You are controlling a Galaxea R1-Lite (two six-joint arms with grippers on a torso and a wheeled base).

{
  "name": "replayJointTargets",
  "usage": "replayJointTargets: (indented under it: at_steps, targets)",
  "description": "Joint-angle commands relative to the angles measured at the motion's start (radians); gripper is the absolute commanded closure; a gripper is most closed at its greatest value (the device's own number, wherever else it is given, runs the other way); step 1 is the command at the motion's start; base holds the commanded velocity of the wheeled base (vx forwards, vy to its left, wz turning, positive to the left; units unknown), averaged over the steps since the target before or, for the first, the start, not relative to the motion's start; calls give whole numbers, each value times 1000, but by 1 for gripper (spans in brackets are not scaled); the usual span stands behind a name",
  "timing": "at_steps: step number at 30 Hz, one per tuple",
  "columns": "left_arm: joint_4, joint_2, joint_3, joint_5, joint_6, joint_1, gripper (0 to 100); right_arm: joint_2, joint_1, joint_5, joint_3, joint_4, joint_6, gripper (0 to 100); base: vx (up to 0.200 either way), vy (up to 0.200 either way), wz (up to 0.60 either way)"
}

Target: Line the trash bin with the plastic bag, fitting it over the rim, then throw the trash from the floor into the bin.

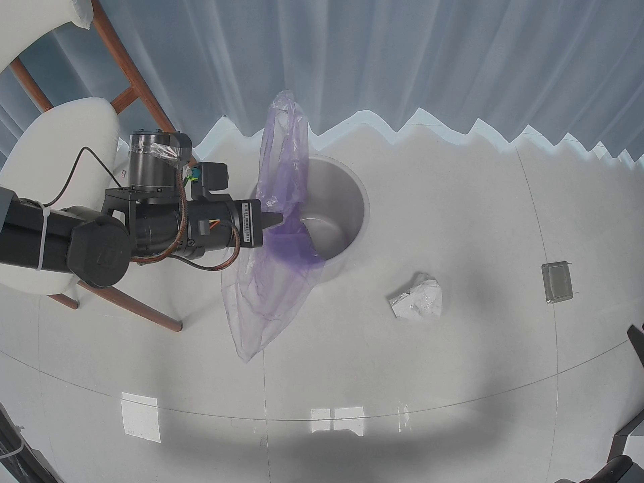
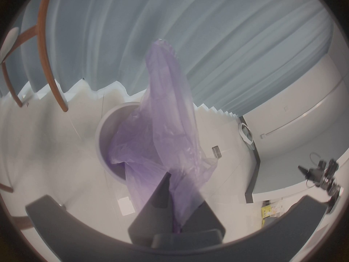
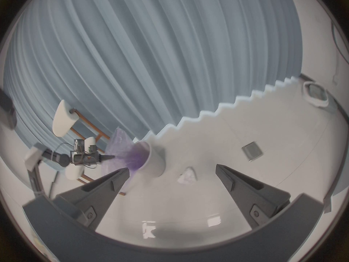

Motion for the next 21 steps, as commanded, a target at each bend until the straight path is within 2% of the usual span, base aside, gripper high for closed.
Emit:
replayJointTargets:
  at_steps: [1,7,9,10,12,14,17,21]
  targets:
    - [-3,45,-36,72,104,-34,100,522,94,174,-310,-15,163,0,0,0,0]
    - [-7,31,-26,74,106,-71,100,628,113,258,-387,-15,166,0,0,0,0]
    - [-9,31,-17,78,107,-77,100,646,131,258,-400,-15,167,0,0,0,0]
    - [-14,34,0,88,125,-90,100,677,173,258,-420,-15,169,0,0,0,0]
    - [-26,40,17,98,165,-105,100,717,203,258,-445,-15,169,0,0,0,0]
    - [-47,45,31,126,205,-116,100,751,217,258,-466,-15,169,0,0,0,0]
    - [-96,56,51,215,236,-140,100,830,239,258,-517,-15,169,0,0,0,0]
    - [-99,50,69,235,236,-156,100,927,245,258,-618,-15,167,0,0,0,0]
